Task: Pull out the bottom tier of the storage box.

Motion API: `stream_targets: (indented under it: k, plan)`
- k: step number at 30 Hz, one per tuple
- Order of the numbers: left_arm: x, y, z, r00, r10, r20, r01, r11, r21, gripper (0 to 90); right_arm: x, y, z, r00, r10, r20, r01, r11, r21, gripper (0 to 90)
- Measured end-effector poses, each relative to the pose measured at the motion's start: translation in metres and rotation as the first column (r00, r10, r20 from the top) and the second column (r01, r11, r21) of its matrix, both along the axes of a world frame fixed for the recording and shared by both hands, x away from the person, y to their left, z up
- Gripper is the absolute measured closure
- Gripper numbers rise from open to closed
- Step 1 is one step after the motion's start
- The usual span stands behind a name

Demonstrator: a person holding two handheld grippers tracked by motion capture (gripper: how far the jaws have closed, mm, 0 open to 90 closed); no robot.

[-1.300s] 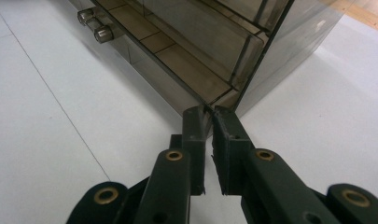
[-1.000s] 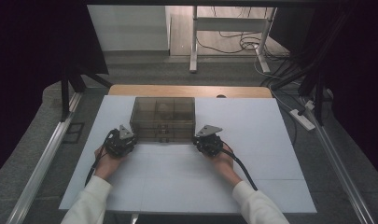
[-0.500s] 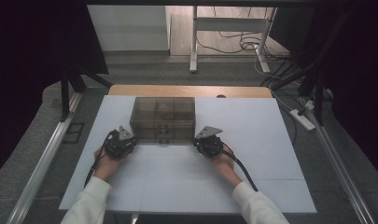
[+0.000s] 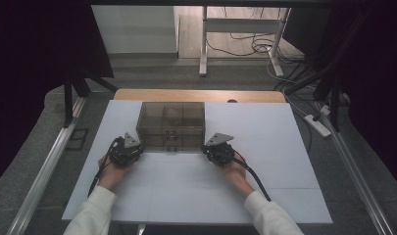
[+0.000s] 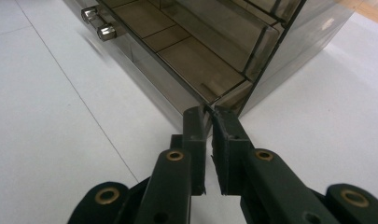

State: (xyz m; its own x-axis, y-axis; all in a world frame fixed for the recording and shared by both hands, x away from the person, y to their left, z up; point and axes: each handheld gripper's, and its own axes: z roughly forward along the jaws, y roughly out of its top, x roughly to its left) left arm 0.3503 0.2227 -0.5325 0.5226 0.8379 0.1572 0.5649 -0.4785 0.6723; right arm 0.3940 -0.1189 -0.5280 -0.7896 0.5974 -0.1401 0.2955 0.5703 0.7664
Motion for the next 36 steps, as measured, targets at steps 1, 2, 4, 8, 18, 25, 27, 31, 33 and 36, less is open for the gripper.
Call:
stream_targets:
  k: [1,2,4,8,18,25,27,31,33,36]
  plan:
    - [0.0,0.0,0.0,1.0,0.0,0.0,0.0,1.0,0.0,76.5,0.0,0.0,0.0,1.0,0.0,0.0,0.0,1.0,0.0,83.0]
    - [-0.0002,0.0001,0.0001,1.0,-0.001,-0.001,0.001,1.0,0.0,76.5,-0.0002,-0.0002,0.0,1.0,0.002,0.002,-0.002,1.0,-0.002,83.0]
    - [-0.0005,0.0001,0.0001,1.0,-0.001,-0.001,0.001,1.0,0.0,76.6,-0.0004,-0.0004,-0.0001,1.0,0.003,0.002,-0.003,1.0,-0.001,83.0]
    - [-0.0011,0.0002,0.0002,1.0,-0.002,-0.003,0.002,1.0,0.0,76.5,-0.0009,-0.0005,-0.0002,1.0,0.006,0.001,-0.006,1.0,0.002,83.0]
    - [-0.0039,0.0003,0.0003,0.9999,-0.006,-0.008,0.006,1.0,-0.004,76.6,-0.0037,-0.0011,-0.0002,1.0,0.009,-0.002,-0.009,1.0,0.003,83.1]
    - [-0.0063,0.0007,-0.0001,0.9999,-0.008,-0.011,0.008,0.9999,-0.007,76.7,-0.006,-0.0015,0.0001,0.9999,0.015,-0.004,-0.015,1.0,-0.003,83.2]
    - [-0.007,0.0007,-0.0001,0.9999,-0.009,-0.012,0.008,0.9999,-0.007,76.7,-0.0068,-0.0014,-0.0001,0.9999,0.014,-0.001,-0.014,1.0,-0.004,83.2]
    - [-0.0079,0.0011,-0.0002,0.9999,-0.01,-0.013,0.01,0.9999,-0.009,76.7,-0.0079,-0.0014,0.0,0.9998,0.017,-0.003,-0.017,1.0,-0.007,83.2]
    - [-0.0084,0.0012,-0.0003,0.9998,-0.011,-0.014,0.011,0.9999,-0.01,76.7,-0.0088,-0.0016,-0.0002,0.9998,0.02,-0.002,-0.02,1.0,-0.006,83.2]
    - [-0.0089,0.0015,-0.0001,0.9998,-0.013,-0.015,0.013,0.9999,-0.011,76.7,-0.0093,-0.0019,-0.0001,0.9997,0.026,-0.003,-0.026,1.0,-0.007,83.3]
